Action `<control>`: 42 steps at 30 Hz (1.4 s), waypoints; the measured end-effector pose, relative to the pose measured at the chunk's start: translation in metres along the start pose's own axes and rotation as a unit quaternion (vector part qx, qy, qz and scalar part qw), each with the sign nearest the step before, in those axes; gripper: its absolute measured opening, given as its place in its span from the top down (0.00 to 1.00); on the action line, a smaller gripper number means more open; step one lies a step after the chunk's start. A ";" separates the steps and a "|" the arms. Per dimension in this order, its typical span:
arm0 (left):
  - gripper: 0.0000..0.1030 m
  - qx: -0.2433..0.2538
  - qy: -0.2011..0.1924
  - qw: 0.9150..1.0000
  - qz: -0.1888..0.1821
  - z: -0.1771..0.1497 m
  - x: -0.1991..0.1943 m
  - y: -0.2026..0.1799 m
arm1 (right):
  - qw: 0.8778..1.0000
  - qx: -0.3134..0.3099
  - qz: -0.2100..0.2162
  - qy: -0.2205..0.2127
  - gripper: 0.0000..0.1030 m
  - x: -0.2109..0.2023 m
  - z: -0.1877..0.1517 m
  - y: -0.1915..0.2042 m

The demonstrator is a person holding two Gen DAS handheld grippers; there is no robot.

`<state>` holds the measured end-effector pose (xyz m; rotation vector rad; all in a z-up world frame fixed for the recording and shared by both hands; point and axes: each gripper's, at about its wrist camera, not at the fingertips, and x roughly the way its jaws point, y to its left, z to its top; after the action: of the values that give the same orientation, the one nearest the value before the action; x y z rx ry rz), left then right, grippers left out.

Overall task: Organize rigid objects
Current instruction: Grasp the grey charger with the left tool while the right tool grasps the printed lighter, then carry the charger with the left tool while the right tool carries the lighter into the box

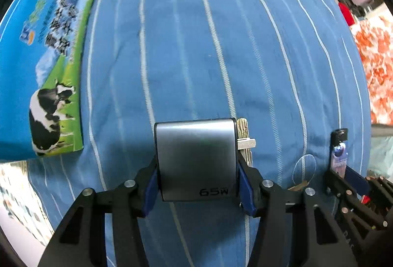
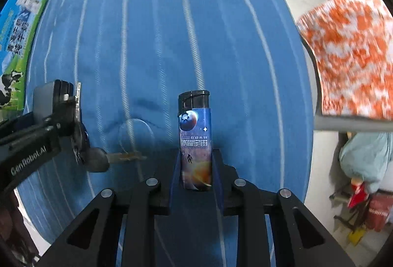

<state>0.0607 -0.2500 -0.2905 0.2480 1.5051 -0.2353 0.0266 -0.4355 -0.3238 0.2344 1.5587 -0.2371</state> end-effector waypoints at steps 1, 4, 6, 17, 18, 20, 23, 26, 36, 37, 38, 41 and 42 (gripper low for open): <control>0.49 0.000 0.004 1.000 0.001 0.001 0.000 -0.003 | 1.000 0.009 0.005 0.002 0.74 0.000 -0.002 -0.004; 0.49 -0.003 0.015 1.000 -0.004 0.017 0.001 0.001 | 0.998 0.047 0.034 0.002 0.68 -0.001 -0.002 -0.015; 0.48 -0.001 0.018 1.000 -0.003 0.024 0.001 0.004 | 0.997 0.065 0.051 0.000 0.65 0.000 0.002 -0.023; 0.35 0.004 0.008 1.000 -0.001 0.076 0.020 0.002 | 0.999 0.048 -0.001 -0.008 0.64 -0.004 0.013 0.007; 0.37 0.004 0.003 1.000 -0.004 0.078 0.020 0.000 | 0.999 0.042 -0.009 -0.010 0.63 -0.005 0.012 0.012; 0.39 0.005 -0.006 1.000 -0.006 0.084 0.020 0.000 | 0.999 0.038 -0.018 -0.012 0.67 -0.008 0.012 0.019; 0.44 0.015 -0.012 1.000 -0.004 0.085 0.016 -0.005 | 0.999 0.030 -0.020 -0.007 0.73 -0.011 0.012 0.027; 0.46 0.020 -0.013 1.000 -0.005 0.087 0.011 -0.009 | 0.999 0.021 -0.027 -0.012 0.74 -0.013 0.010 0.033; 0.47 0.022 -0.025 0.999 -0.035 0.080 -0.017 -0.015 | 0.998 0.048 0.003 -0.038 0.74 -0.031 -0.001 0.024; 0.47 0.023 -0.030 0.998 -0.042 0.080 -0.024 -0.016 | 0.998 0.051 0.006 -0.042 0.74 -0.036 -0.003 0.024; 0.47 0.023 -0.034 0.998 -0.045 0.079 -0.029 -0.017 | 0.998 0.052 0.009 -0.046 0.74 -0.040 -0.003 0.023; 0.47 0.027 -0.053 0.996 -0.058 0.076 -0.049 -0.020 | 0.996 0.057 0.020 -0.059 0.74 -0.056 -0.004 0.025; 0.47 0.028 -0.060 0.996 -0.064 0.076 -0.058 -0.020 | 0.996 0.057 0.024 -0.066 0.74 -0.064 -0.004 0.027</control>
<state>0.1237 -0.2927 -0.2293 0.1782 1.3975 -0.3892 0.0303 -0.4085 -0.2599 0.3394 1.4084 -0.2986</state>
